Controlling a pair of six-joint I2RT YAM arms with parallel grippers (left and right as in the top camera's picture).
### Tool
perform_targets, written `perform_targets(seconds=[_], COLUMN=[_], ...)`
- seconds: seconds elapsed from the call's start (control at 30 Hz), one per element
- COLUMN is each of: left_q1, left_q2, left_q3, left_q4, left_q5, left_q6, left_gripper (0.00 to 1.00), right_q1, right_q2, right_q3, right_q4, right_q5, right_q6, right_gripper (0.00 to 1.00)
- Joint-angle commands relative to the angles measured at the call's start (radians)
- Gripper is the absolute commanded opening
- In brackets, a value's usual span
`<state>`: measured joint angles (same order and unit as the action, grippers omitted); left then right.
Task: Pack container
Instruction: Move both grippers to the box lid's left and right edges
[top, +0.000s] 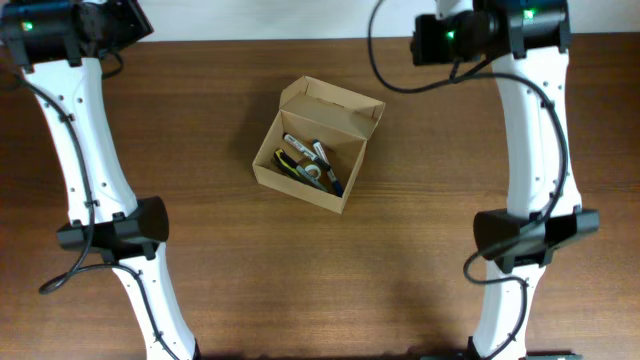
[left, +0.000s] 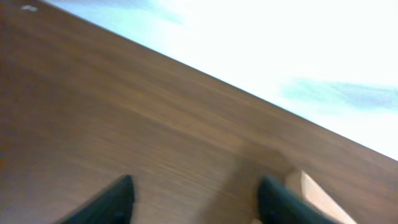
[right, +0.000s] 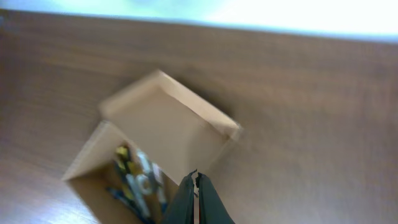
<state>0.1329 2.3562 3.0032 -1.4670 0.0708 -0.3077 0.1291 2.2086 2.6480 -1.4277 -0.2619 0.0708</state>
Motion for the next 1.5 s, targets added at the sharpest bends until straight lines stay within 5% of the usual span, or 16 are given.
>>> perform_targets(seconds=[0.0, 0.47, 0.87, 1.2, 1.27, 1.3, 1.47], left_q1=[-0.037, -0.103, -0.101, -0.103, -0.102, -0.102, -0.102], left_q2=[0.065, 0.204, 0.215, 0.308, 0.34, 0.372, 0.459], left_q3=[-0.032, -0.054, -0.058, -0.06, -0.06, -0.06, -0.06], left_q4=[0.005, -0.071, -0.132, -0.15, -0.146, -0.134, -0.082], left_q5=[0.128, 0.127, 0.07, 0.077, 0.12, 0.216, 0.487], left_q6=[0.05, 0.052, 0.081, 0.082, 0.083, 0.107, 0.153], left_gripper=[0.45, 0.45, 0.48, 0.48, 0.34, 0.02, 0.02], right_q1=[-0.021, -0.031, -0.031, -0.035, -0.051, -0.066, -0.08], right_q2=[0.05, 0.075, 0.075, 0.076, 0.076, 0.076, 0.076], right_q3=[-0.133, -0.773, -0.878, -0.878, -0.878, -0.878, -0.878], right_q4=[0.023, 0.454, 0.915, 0.938, 0.93, 0.904, 0.813], right_q5=[0.004, -0.136, -0.443, -0.481, -0.475, -0.439, -0.37], right_q6=[0.028, 0.175, 0.227, 0.196, 0.197, 0.2, 0.2], right_gripper=[0.04, 0.04, 0.04, 0.04, 0.04, 0.04, 0.04])
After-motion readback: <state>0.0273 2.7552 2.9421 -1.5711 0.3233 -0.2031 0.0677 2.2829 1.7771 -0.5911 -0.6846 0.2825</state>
